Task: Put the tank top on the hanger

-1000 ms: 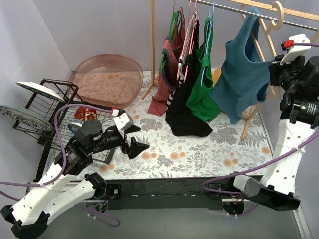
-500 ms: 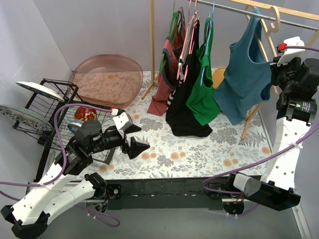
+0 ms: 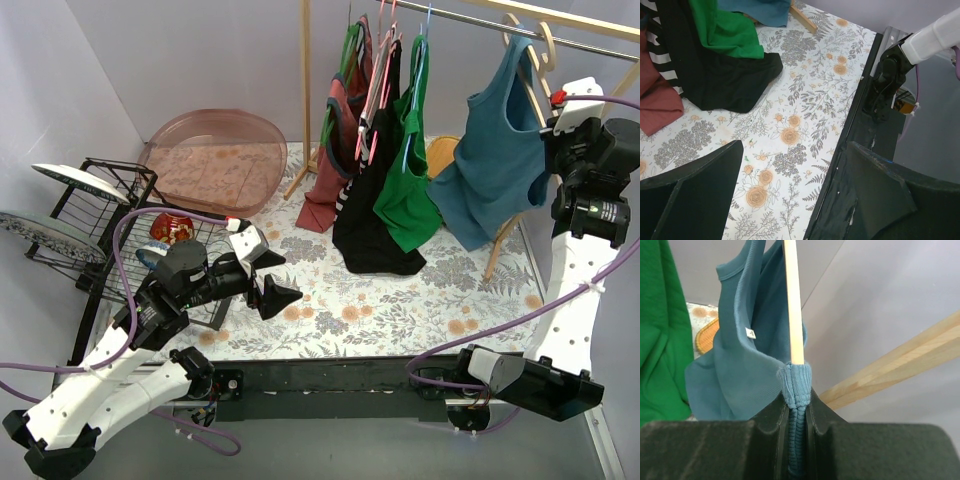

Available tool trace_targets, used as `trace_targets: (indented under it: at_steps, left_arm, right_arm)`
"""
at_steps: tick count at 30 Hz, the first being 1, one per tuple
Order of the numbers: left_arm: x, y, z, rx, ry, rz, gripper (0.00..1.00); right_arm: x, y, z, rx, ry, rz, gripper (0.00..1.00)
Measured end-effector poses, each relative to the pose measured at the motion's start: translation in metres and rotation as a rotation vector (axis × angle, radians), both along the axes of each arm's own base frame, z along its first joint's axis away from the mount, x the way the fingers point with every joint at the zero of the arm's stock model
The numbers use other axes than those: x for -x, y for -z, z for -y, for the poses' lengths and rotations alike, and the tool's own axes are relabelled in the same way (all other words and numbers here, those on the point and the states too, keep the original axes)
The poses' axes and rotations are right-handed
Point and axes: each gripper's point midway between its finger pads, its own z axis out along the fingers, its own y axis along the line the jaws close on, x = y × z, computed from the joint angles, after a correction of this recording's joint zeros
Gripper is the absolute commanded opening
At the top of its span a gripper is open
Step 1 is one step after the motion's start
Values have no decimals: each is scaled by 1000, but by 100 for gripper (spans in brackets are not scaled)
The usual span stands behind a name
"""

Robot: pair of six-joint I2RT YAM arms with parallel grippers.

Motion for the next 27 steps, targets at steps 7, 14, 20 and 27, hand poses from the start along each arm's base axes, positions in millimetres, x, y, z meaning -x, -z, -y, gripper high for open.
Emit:
trace_targets:
  at_steps: [7,14,20,27]
  left_arm:
    - [1,-1,2,5,9,1,85]
    - [1,-2,2,10,13,-2,85]
    - [2,-2,2,12,18,-4,86]
    - [3,-4,3,23,19,-12,86]
  right_arm:
    - [-13,1,16,1,62,-29,1]
    - [-16,2,17,9,65,-49,4]
    - [-3,4,4,5,19,-73,42]
    - [28,-22,-10,29,-7,-3,71]
